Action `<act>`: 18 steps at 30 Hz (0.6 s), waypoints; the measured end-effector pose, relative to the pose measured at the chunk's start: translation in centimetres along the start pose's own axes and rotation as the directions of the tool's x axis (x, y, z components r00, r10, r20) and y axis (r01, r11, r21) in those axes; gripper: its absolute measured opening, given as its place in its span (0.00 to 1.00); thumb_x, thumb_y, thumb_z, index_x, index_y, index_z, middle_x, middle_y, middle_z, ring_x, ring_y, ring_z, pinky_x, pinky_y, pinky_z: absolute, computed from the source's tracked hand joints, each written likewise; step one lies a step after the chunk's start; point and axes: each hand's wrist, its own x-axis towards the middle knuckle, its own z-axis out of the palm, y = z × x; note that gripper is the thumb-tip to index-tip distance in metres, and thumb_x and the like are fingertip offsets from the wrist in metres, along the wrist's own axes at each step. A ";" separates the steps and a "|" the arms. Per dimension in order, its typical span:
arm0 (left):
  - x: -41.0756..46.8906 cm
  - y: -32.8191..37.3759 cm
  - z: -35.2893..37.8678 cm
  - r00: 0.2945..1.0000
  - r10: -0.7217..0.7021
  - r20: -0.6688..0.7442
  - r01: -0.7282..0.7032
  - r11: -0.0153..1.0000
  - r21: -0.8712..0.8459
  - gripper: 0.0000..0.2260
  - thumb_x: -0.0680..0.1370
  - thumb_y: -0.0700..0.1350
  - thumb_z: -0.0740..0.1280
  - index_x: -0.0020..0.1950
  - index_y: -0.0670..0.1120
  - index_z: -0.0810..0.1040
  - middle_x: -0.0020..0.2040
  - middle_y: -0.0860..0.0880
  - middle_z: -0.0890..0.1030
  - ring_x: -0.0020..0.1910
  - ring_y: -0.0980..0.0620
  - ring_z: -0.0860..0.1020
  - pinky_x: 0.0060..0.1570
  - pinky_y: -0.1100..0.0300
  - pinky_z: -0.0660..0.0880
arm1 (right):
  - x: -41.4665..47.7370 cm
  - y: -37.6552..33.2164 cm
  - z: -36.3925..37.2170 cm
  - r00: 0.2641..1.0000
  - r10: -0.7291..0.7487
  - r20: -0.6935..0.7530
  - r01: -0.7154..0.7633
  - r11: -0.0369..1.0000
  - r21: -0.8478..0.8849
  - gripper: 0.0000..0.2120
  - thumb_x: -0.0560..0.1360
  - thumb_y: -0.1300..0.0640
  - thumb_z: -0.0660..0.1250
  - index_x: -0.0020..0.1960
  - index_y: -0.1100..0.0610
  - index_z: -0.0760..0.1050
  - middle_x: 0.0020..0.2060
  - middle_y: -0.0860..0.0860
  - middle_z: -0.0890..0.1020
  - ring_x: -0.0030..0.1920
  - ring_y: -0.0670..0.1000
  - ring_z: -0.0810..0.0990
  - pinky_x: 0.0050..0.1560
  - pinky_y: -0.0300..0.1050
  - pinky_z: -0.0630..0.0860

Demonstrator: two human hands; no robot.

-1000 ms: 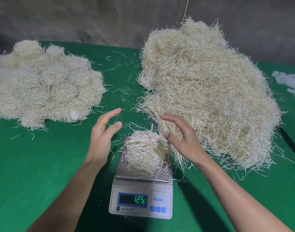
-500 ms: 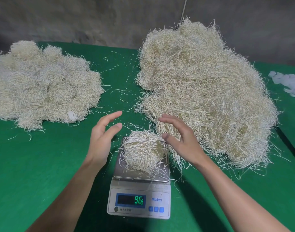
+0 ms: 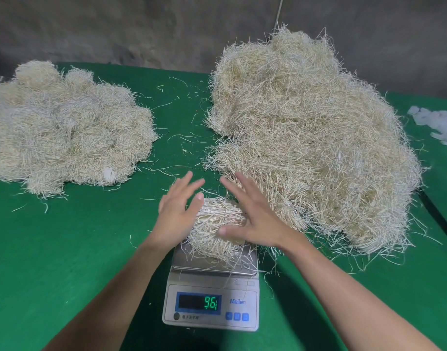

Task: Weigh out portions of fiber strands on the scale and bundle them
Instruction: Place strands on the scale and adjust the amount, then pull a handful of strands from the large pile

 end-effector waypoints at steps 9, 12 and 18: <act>-1.9 -2.3 3.5 0.993 -0.108 -0.040 0.108 0.994 0.009 0.16 0.82 0.44 0.58 0.68 0.42 0.72 0.65 0.48 0.76 0.64 0.52 0.73 0.62 0.62 0.66 | -0.4 2.0 6.9 0.997 0.053 0.057 -0.041 0.982 -0.182 0.47 0.67 0.46 0.73 0.72 0.30 0.43 0.76 0.50 0.48 0.75 0.54 0.48 0.71 0.52 0.42; -1.9 -2.1 4.1 0.979 -0.188 -0.073 0.183 0.981 -0.070 0.22 0.82 0.51 0.56 0.75 0.45 0.62 0.74 0.50 0.63 0.73 0.54 0.60 0.69 0.60 0.55 | -0.2 1.6 7.4 0.997 0.075 -0.024 -0.076 0.997 -0.028 0.36 0.69 0.58 0.72 0.71 0.39 0.61 0.70 0.52 0.64 0.68 0.53 0.63 0.72 0.50 0.57; 2.2 3.3 2.8 0.878 -0.359 0.317 0.445 0.367 -0.817 0.32 0.73 0.65 0.59 0.69 0.45 0.70 0.64 0.39 0.76 0.61 0.44 0.77 0.62 0.47 0.71 | 3.3 -2.4 2.1 0.953 0.063 -0.297 -0.031 0.993 0.112 0.29 0.69 0.68 0.69 0.67 0.49 0.71 0.58 0.51 0.70 0.57 0.50 0.68 0.61 0.41 0.68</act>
